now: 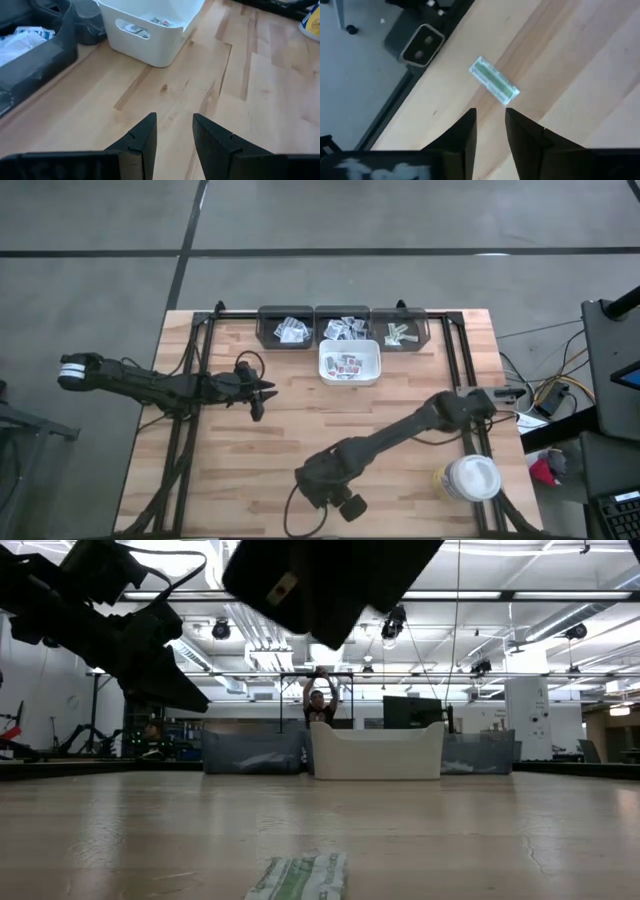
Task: Pick & Place First Aid Supplies
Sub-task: Put the green bandage pack into the right gray bin
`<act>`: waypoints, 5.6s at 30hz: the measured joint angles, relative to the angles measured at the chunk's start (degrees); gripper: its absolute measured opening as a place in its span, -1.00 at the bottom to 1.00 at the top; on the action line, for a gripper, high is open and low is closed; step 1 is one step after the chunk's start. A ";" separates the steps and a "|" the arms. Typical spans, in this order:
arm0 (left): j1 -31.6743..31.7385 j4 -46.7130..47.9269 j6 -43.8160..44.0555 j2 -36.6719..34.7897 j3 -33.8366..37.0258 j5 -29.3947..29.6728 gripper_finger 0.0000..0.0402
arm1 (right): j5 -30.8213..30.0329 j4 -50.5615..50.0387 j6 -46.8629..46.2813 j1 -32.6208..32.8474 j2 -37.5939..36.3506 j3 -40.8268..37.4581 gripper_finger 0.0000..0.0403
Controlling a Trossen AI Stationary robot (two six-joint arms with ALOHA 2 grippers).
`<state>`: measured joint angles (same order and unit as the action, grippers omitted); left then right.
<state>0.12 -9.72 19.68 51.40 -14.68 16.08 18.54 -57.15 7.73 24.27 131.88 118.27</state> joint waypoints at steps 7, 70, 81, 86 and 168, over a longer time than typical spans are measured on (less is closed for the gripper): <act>0.00 0.27 -4.77 0.00 0.00 0.02 -0.38 | 0.01 -0.81 0.26 0.35 5.64 6.28 -0.32; 0.01 0.75 -7.59 0.00 0.00 0.13 -0.38 | -22.63 -10.63 -27.65 4.07 8.36 4.40 -0.25; 0.02 0.75 -7.98 0.00 0.00 0.12 -0.38 | -21.29 -9.04 -33.17 4.09 9.52 3.55 -0.25; 0.02 0.76 -7.82 0.00 0.00 0.09 -0.38 | -21.50 -8.46 -34.98 4.09 10.73 3.64 -0.29; 0.07 24.71 -11.01 -48.87 0.05 -11.47 -0.38 | -43.29 -4.20 -26.78 -58.27 -31.87 -38.29 -0.96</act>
<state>0.19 14.98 8.67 2.52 -14.63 4.61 -24.75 -61.34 -19.05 -34.00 100.01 79.99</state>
